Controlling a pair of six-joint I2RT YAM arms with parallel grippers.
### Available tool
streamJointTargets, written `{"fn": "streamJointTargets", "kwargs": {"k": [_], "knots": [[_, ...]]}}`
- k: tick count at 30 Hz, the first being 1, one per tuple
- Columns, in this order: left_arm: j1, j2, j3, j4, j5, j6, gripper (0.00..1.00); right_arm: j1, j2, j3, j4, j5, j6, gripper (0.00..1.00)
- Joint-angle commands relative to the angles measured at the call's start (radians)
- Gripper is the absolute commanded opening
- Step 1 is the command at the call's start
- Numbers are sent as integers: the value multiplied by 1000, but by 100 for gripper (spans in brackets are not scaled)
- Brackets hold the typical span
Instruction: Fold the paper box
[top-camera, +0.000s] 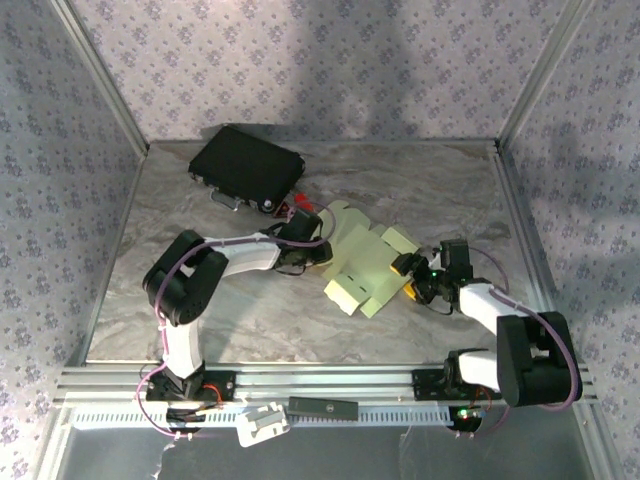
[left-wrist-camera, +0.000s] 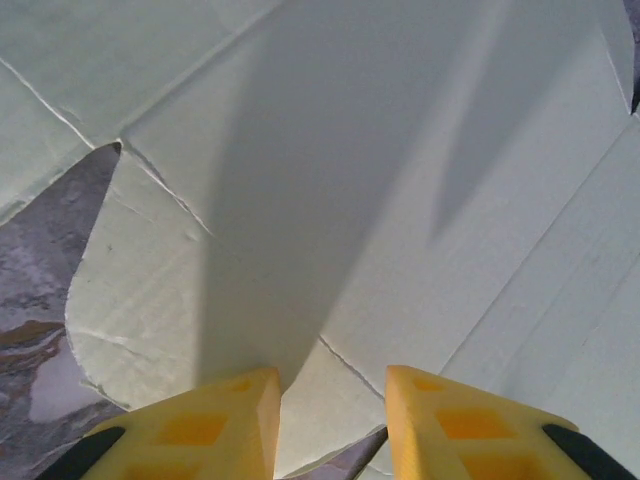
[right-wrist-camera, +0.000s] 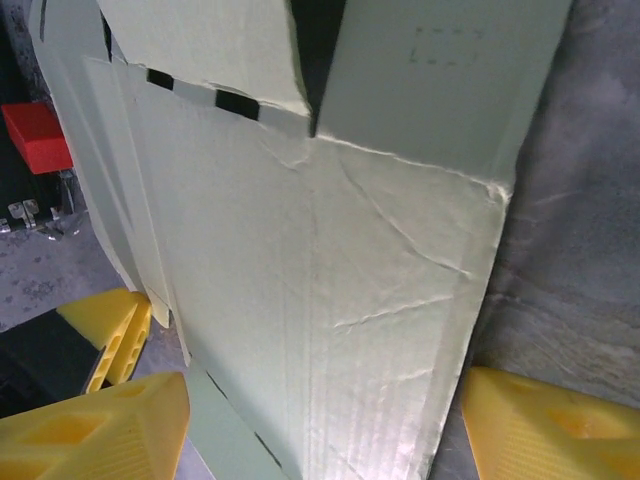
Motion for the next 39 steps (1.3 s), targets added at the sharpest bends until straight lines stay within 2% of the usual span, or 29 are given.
{"fn": "streamJointTargets", "kwargs": {"k": [1, 18, 21, 23, 27, 28, 30, 33, 36, 39], "knots": [[-19, 19, -15, 15, 10, -11, 33, 12, 34, -7, 130, -48, 10, 73], [-26, 14, -19, 7, -7, -7, 32, 38, -193, -59, 162, -25, 67, 68], [-26, 13, -21, 9, -6, -6, 31, 42, -240, -66, 141, -9, 75, 60], [-26, 10, -20, 7, -6, -6, 31, 42, -257, -63, 130, -3, 81, 50], [-28, -4, -20, 6, -7, -8, 30, 45, -253, -46, 87, 13, 79, 15], [-29, -14, -22, 4, -9, -7, 30, 46, -247, -36, 70, 21, 74, 1], [-39, -56, -20, -17, -36, -6, 32, 48, -238, -13, 38, 31, 62, 0], [-73, -171, -10, -92, -123, 20, 45, 62, -314, 45, -65, 87, 46, 0], [-110, -317, 2, -187, -231, 52, 56, 89, -468, 163, -260, 194, 43, 0], [-119, -466, -16, -249, -290, 65, 59, 107, -546, 355, -501, 283, 50, 0]]}}
